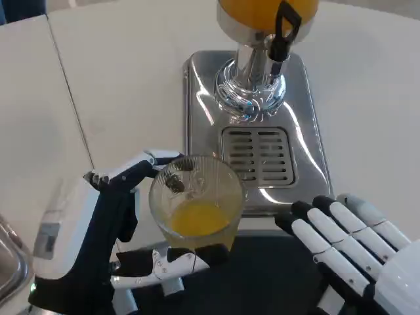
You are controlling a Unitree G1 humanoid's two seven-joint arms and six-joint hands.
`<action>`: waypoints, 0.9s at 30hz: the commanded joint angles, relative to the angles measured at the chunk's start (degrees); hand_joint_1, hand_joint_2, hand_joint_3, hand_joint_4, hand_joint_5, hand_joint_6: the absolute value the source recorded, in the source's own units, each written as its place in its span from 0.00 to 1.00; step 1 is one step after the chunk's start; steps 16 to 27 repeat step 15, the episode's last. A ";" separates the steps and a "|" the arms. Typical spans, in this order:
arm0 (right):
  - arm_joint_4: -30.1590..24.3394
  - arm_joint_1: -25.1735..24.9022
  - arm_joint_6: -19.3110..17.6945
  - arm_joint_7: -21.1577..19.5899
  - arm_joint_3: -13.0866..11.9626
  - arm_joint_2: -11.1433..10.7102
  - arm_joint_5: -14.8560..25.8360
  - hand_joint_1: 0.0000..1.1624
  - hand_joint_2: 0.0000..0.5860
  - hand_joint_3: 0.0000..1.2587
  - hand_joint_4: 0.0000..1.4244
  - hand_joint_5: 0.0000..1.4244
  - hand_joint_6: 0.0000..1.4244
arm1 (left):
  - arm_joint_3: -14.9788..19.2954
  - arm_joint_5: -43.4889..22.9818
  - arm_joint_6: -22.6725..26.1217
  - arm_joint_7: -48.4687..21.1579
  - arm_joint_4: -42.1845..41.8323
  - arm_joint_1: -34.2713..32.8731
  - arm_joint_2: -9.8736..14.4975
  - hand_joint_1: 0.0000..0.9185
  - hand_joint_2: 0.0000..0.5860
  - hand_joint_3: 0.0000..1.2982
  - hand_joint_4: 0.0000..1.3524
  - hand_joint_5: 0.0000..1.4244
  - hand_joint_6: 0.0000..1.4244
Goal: Grasp the cup under the faucet to collect the drink, then remove the cup.
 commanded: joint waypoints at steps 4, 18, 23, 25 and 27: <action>0.18 0.28 0.32 -0.09 -0.14 0.27 0.95 0.00 0.96 0.00 0.00 0.00 0.00 | -0.08 -0.67 -2.50 -0.20 -1.95 0.43 -0.37 0.78 0.06 0.87 0.86 0.96 1.00; -0.86 -0.07 1.47 1.03 0.38 0.43 1.00 0.00 0.96 0.00 0.00 0.00 0.00 | 0.36 -1.13 -4.03 -0.78 -3.06 2.59 -0.26 0.78 0.06 0.87 0.86 0.96 1.00; -0.86 -0.07 1.47 1.03 0.38 0.43 1.00 0.00 0.96 0.00 0.00 0.00 0.00 | 0.36 -1.13 -4.03 -0.78 -3.06 2.59 -0.26 0.78 0.06 0.87 0.86 0.96 1.00; -0.86 -0.07 1.47 1.03 0.38 0.43 1.00 0.00 0.96 0.00 0.00 0.00 0.00 | 0.36 -1.13 -4.03 -0.78 -3.06 2.59 -0.26 0.78 0.06 0.87 0.86 0.96 1.00; -0.86 -0.07 1.47 1.03 0.38 0.43 1.00 0.00 0.96 0.00 0.00 0.00 0.00 | 0.36 -1.13 -4.03 -0.78 -3.06 2.59 -0.26 0.78 0.06 0.87 0.86 0.96 1.00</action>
